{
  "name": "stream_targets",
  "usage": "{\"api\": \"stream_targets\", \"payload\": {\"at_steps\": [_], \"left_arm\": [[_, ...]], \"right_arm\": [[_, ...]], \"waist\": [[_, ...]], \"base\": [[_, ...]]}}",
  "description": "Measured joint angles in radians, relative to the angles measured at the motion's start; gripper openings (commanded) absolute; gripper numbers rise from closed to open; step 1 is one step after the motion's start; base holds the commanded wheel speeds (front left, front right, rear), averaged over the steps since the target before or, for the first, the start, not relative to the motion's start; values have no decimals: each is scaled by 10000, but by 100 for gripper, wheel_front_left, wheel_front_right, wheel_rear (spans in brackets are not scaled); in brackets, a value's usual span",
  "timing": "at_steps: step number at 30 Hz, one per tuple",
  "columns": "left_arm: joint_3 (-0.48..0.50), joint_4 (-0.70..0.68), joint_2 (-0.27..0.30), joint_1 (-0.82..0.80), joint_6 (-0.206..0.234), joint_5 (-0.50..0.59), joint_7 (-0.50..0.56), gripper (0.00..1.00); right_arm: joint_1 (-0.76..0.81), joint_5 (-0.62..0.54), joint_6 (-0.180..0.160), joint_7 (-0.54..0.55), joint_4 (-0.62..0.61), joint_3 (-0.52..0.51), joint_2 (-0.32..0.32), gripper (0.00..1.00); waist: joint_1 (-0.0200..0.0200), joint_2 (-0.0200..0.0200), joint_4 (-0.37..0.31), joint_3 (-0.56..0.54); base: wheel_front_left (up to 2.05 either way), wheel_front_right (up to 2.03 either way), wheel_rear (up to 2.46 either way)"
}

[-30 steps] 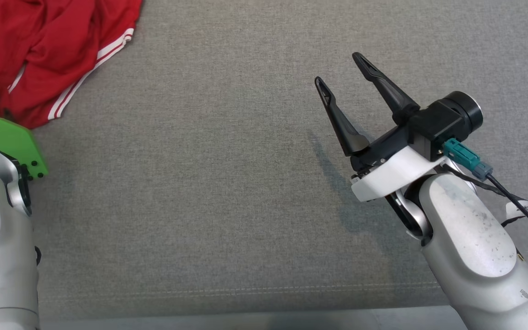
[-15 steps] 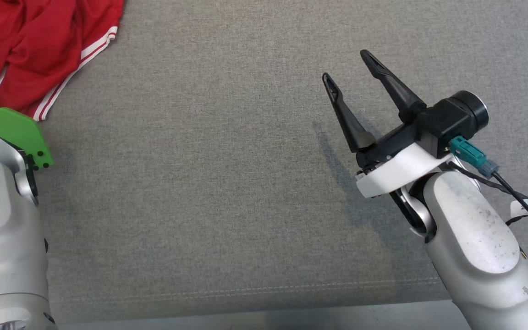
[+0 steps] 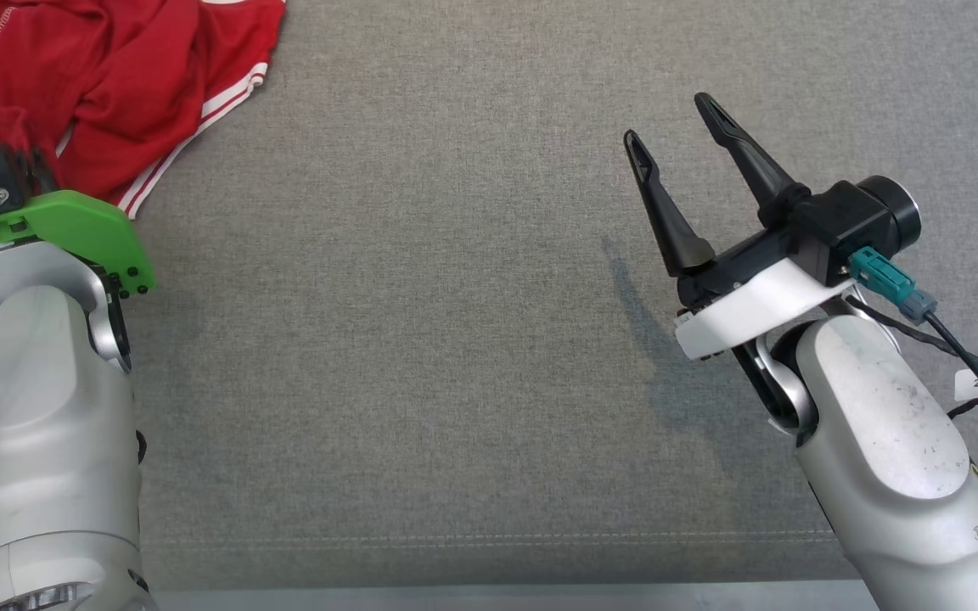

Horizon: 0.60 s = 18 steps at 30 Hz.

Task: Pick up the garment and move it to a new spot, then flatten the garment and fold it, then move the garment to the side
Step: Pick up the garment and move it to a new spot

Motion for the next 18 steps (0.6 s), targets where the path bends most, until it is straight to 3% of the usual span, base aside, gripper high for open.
{"api": "stream_targets", "payload": {"at_steps": [9, 18], "left_arm": [[-267, 12, -38, 5, -61, -405, -941, 0], [-884, -489, -44, 40, -905, -1012, -1116, 0]], "right_arm": [[172, 155, -82, -100, 305, -121, 29, 100], [576, 410, -176, -186, 662, -198, 155, 100]], "waist": [[0, 0, 213, -609], [-1, 0, 255, -1339]], "base": [[0, 0, 0], [0, 0, 0]]}}
